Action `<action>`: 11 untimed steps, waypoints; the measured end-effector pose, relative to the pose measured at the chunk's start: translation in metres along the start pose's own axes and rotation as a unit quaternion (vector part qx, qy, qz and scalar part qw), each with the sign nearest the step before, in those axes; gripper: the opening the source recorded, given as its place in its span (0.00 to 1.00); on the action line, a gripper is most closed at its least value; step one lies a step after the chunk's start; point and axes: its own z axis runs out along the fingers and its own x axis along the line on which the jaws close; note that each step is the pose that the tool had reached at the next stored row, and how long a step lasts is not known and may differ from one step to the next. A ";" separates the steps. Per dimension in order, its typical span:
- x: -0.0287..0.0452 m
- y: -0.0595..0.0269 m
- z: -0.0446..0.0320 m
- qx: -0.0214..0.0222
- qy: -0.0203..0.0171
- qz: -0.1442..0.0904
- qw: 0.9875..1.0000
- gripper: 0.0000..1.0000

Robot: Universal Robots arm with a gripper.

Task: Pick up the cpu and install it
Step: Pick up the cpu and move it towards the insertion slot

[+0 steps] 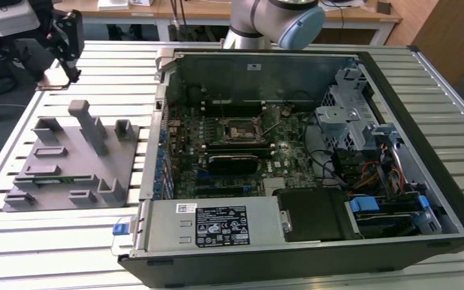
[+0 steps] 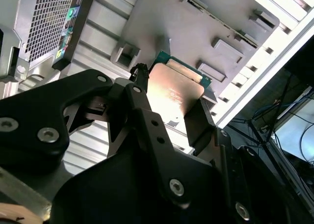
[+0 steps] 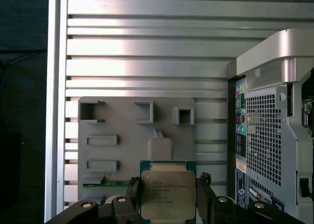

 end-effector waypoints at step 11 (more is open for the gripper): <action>-0.0223 0.0002 0.0003 0.000 0.000 0.000 1.000 0.54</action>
